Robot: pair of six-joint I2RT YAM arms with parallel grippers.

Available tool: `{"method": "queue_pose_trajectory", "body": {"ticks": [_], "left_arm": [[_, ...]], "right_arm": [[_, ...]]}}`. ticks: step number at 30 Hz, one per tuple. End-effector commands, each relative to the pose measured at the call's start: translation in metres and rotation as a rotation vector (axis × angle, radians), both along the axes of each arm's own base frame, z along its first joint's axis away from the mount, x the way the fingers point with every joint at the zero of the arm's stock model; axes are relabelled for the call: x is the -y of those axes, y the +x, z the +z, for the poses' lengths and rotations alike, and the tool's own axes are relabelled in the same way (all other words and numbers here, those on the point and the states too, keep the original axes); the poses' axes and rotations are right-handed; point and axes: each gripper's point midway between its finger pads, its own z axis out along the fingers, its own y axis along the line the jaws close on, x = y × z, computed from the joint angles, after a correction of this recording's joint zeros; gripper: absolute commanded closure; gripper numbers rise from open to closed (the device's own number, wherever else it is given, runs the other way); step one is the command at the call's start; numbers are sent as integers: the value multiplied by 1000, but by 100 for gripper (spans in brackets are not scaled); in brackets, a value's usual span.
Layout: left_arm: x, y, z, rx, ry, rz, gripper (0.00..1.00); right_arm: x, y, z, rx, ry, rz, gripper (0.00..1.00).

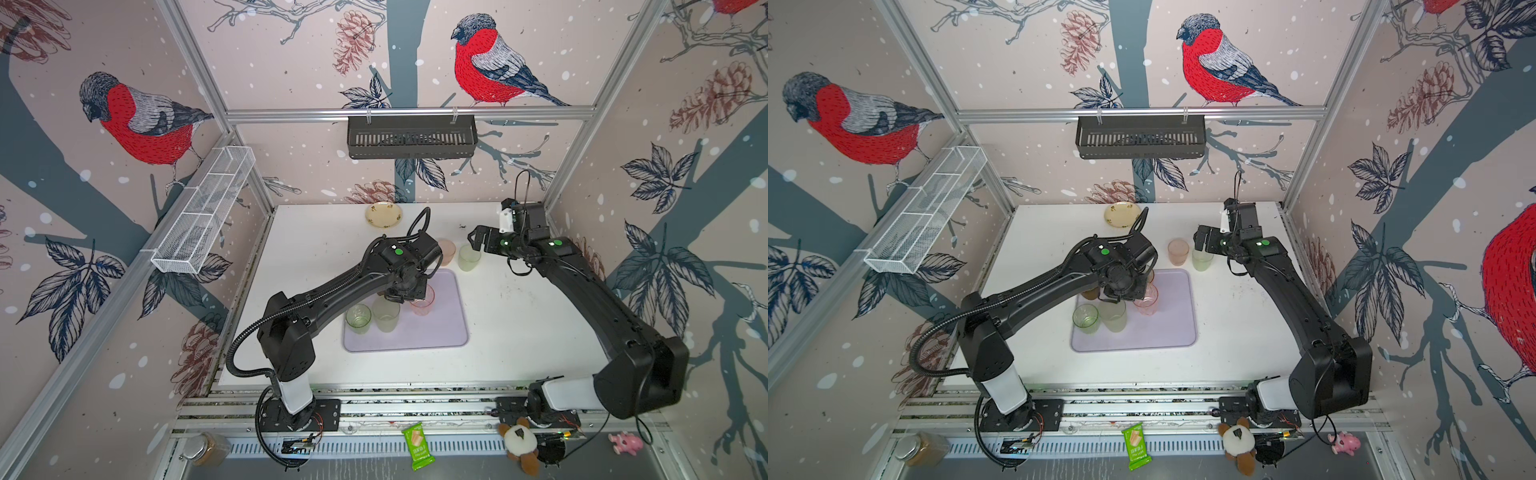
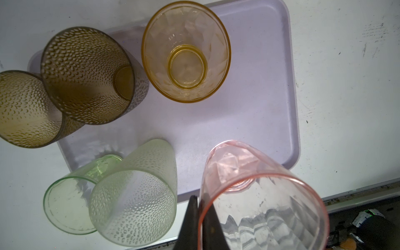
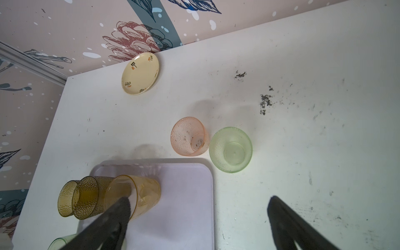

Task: Place the glasses into the tray
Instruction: Place the glass on the tray.

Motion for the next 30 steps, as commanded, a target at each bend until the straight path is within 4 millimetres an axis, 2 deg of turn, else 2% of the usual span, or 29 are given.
{"method": "queue_pose_trajectory", "body": {"ticks": [1, 14, 26, 30], "left_arm": [[-3, -1, 0, 18, 4, 21, 100], [-2, -15, -13, -10, 20, -12, 100], [-2, -19, -22, -5, 38, -45, 100], [-2, -21, -31, -16, 53, -66, 100]], "right_arm": [[5, -3, -5, -43, 52, -36, 0], [11, -4, -13, -71, 73, -58, 1], [21, -4, -2, -30, 57, -81, 0], [24, -5, 2, -15, 41, -83, 1]]}}
